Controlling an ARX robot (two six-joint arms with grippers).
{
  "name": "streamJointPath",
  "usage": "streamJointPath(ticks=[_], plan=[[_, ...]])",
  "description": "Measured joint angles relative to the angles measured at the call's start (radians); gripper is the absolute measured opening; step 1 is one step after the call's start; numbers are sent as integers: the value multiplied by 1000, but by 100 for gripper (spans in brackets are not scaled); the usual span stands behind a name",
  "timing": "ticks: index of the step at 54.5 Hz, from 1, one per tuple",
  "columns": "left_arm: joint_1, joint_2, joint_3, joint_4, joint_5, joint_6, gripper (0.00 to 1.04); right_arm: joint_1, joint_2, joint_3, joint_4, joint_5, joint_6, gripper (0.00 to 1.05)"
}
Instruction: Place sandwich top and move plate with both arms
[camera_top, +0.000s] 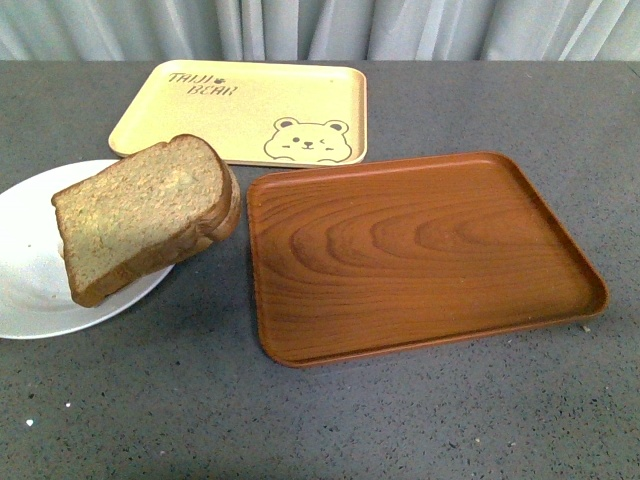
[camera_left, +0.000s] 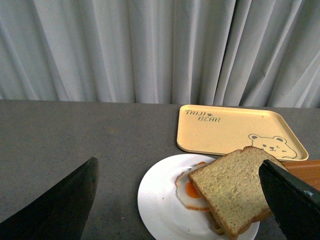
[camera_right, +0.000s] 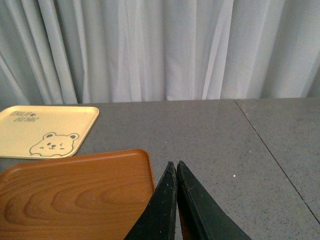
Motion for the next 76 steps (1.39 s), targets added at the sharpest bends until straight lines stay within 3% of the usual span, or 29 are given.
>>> streamJointPath(ticks=[20, 25, 39, 47, 49, 51, 53, 55, 58, 68, 76], plan=[[0, 0, 0, 0, 0, 0, 96, 0, -116, 0, -117, 0, 0, 2], [0, 0, 0, 0, 0, 0, 96, 0, -267, 0, -284, -1, 0, 2], [0, 0, 0, 0, 0, 0, 96, 0, -287, 0, -293, -1, -1, 2], [0, 0, 0, 0, 0, 0, 96, 0, -287, 0, -293, -1, -1, 28], [18, 21, 11, -34, 66, -21, 96, 0, -287, 0, -293, -1, -1, 34], [76, 90, 63, -150, 254, -95, 96, 0, -287, 0, -293, 0, -1, 39], [114, 177, 103, -205, 377, -141, 96, 0, -287, 0, -293, -2, -1, 46], [144, 327, 146, -192, 531, -250, 96, 0, -288, 0, -293, -3, -1, 55], [152, 474, 182, -98, 624, -333, 96, 0, -288, 0, -293, -3, -1, 65], [161, 854, 250, 249, 613, -501, 96, 0, -288, 0, -294, -1, -1, 95], [175, 1127, 307, 463, 599, -575, 96, 0, -288, 0, -294, -2, -1, 95]])
